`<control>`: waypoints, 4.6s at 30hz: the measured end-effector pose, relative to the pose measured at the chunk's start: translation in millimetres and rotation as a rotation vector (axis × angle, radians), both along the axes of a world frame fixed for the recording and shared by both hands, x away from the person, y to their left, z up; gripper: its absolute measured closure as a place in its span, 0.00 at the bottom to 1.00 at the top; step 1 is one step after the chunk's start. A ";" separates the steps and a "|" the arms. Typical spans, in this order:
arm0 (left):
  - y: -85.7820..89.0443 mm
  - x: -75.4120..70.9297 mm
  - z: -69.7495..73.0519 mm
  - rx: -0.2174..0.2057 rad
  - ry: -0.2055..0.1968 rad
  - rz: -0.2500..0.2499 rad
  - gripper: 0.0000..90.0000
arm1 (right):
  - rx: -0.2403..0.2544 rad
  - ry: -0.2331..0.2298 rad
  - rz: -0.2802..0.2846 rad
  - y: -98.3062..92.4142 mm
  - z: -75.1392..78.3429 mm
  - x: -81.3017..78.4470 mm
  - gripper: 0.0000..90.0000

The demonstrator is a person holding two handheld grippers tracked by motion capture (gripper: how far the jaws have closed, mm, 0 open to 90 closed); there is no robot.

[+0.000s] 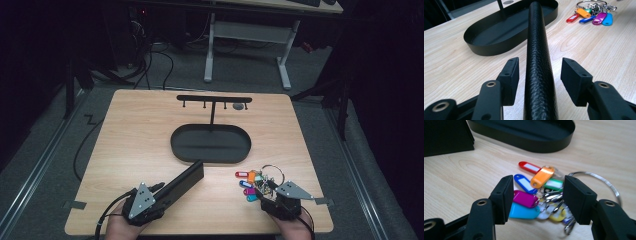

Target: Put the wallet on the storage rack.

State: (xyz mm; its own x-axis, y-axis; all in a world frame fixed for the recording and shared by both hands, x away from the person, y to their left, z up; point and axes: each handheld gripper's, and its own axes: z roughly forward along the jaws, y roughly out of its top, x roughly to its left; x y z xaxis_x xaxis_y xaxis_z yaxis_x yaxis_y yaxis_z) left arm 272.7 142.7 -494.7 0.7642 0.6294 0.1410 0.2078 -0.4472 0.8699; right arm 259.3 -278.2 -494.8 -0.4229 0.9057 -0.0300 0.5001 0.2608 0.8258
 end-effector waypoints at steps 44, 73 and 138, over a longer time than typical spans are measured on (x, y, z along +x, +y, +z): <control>-19.4 30.2 43.2 0.370 0.246 -0.071 0.51 | 0.101 -0.034 0.040 -15.0 -12.4 -2.1 0.49; -45.0 58.4 63.8 0.492 0.414 -0.080 0.77 | 0.110 -0.017 0.055 -15.7 -14.9 -0.1 0.49; -103.1 104.6 114.5 0.577 -0.091 -0.270 0.87 | 0.141 -0.015 0.020 -31.1 -14.9 -11.5 0.50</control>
State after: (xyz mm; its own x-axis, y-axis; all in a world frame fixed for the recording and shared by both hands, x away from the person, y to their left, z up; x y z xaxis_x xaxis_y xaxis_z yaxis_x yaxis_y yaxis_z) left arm 377.3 39.5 -380.2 0.8542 0.2204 0.4710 -0.0407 -0.8747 0.4830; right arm 247.7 -309.3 -509.7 -0.4417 0.8926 0.0903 0.4829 0.1517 0.8625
